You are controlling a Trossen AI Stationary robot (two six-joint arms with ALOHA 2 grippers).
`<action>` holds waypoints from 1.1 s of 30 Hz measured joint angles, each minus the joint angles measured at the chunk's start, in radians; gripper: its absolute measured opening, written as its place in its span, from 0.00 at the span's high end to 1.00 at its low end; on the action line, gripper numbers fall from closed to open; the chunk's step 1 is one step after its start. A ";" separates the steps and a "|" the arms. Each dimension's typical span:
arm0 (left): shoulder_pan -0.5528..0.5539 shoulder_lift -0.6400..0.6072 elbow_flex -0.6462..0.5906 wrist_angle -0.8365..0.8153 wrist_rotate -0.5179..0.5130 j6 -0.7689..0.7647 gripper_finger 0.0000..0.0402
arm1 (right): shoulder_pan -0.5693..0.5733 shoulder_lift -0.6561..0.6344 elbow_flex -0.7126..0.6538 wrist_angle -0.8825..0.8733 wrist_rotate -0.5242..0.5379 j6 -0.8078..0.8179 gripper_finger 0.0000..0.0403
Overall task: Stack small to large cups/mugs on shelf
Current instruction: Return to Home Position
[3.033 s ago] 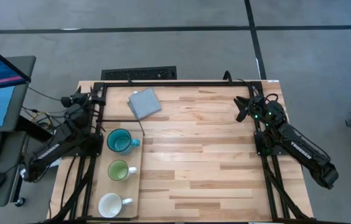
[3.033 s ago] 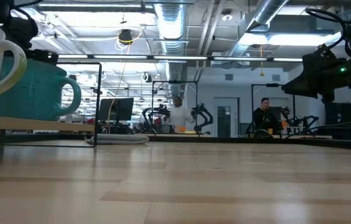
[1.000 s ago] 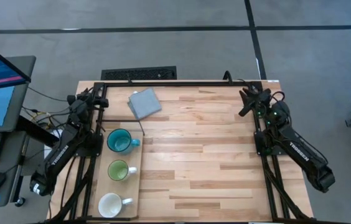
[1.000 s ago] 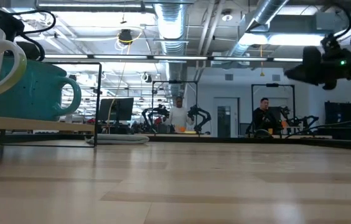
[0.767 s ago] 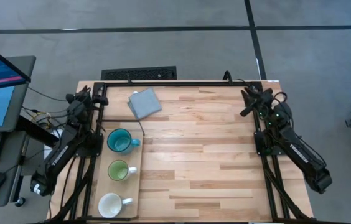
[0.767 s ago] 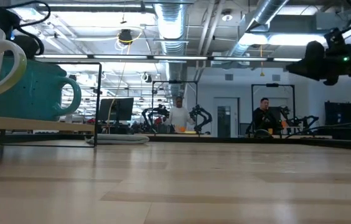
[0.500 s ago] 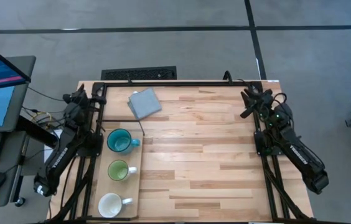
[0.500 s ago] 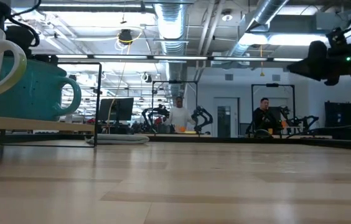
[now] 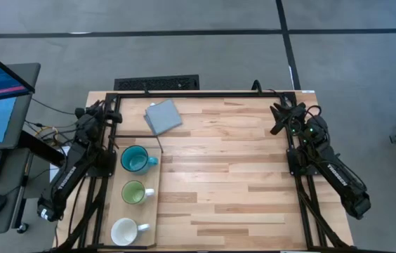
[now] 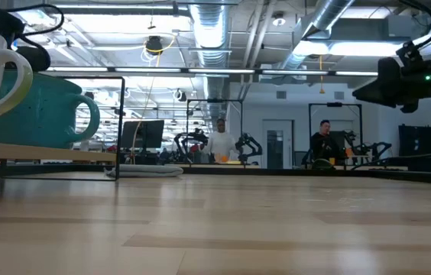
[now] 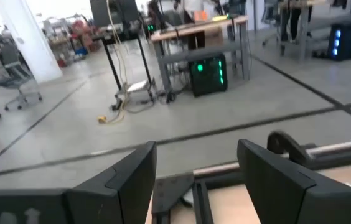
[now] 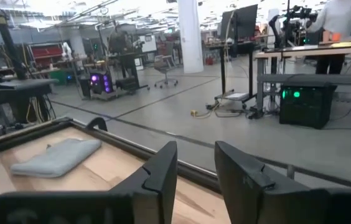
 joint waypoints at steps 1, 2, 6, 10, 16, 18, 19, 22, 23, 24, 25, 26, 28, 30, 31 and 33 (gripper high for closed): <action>0.000 0.000 0.003 -0.017 0.000 -0.005 0.46 | 0.000 0.001 0.000 0.000 0.000 0.000 0.67; 0.000 0.000 0.005 -0.024 0.000 -0.013 0.46 | 0.000 0.001 0.000 -0.001 0.001 0.000 0.67; 0.000 0.000 0.005 -0.031 -0.006 -0.030 0.46 | 0.000 0.001 0.000 -0.002 0.001 0.000 0.67; 0.000 0.000 0.006 -0.034 -0.007 -0.035 0.46 | 0.000 0.001 0.001 -0.003 0.001 0.000 0.67; 0.000 0.000 0.006 -0.036 -0.007 -0.029 0.46 | 0.000 0.001 0.002 -0.004 0.001 0.000 0.67; 0.000 0.000 0.005 -0.037 -0.007 -0.029 0.46 | 0.000 0.001 0.002 -0.004 0.001 0.000 0.67; 0.000 0.000 0.005 -0.037 -0.007 -0.033 0.46 | 0.000 0.001 0.002 -0.004 0.001 0.000 0.67; 0.000 0.000 0.005 -0.037 -0.007 -0.041 0.46 | 0.000 0.001 0.002 -0.004 0.001 0.000 0.67; 0.000 0.000 0.005 -0.037 -0.007 -0.037 0.46 | 0.000 0.001 0.002 -0.004 0.001 0.000 0.67; 0.000 0.000 0.005 -0.037 -0.007 -0.032 0.46 | 0.000 0.001 0.002 -0.004 0.001 0.000 0.67; 0.000 0.000 0.005 -0.037 -0.007 -0.032 0.46 | 0.000 0.001 0.002 -0.004 0.001 0.000 0.67; 0.000 0.000 0.005 -0.037 -0.007 -0.033 0.46 | 0.000 0.001 0.002 -0.004 0.001 0.000 0.67; 0.000 0.000 0.005 -0.037 -0.007 -0.038 0.46 | 0.000 0.001 0.002 -0.004 0.001 0.000 0.67; 0.000 0.000 0.005 -0.038 -0.007 -0.035 0.46 | 0.000 0.001 0.002 -0.004 0.001 0.000 0.67; 0.000 0.000 0.005 -0.038 -0.007 -0.032 0.46 | 0.000 0.001 0.002 -0.004 0.001 0.000 0.67; 0.000 0.000 0.004 -0.038 -0.007 -0.033 0.46 | 0.000 0.001 0.002 -0.004 0.001 0.000 0.67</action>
